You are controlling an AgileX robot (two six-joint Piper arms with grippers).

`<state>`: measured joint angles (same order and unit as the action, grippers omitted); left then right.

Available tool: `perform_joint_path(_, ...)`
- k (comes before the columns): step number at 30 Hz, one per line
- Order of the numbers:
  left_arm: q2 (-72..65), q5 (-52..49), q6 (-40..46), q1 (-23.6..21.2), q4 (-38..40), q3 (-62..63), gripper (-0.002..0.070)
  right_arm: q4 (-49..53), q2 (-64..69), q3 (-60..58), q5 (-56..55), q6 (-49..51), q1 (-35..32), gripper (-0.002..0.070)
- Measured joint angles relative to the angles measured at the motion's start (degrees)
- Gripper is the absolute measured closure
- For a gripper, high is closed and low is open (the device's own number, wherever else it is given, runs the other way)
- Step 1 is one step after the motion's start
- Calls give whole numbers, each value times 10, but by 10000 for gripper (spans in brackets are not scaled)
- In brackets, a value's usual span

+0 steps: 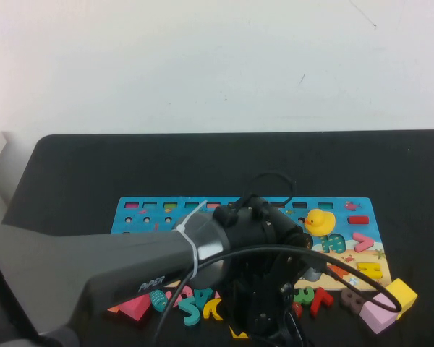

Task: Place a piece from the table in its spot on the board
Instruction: Pick up the "Pentagon"

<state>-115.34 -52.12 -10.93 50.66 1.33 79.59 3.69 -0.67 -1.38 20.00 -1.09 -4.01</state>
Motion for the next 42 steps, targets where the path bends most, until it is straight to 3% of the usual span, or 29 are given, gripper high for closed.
perform_joint_path(17, -6, 35, -83, -8, -34, -4, 238, 0, 0, 0, 0, 0, 0, 657)
perform_joint_path(42, -35, 53, -86, -38, 33, -6, 238, 0, 0, 0, 0, -1, 0, 657)
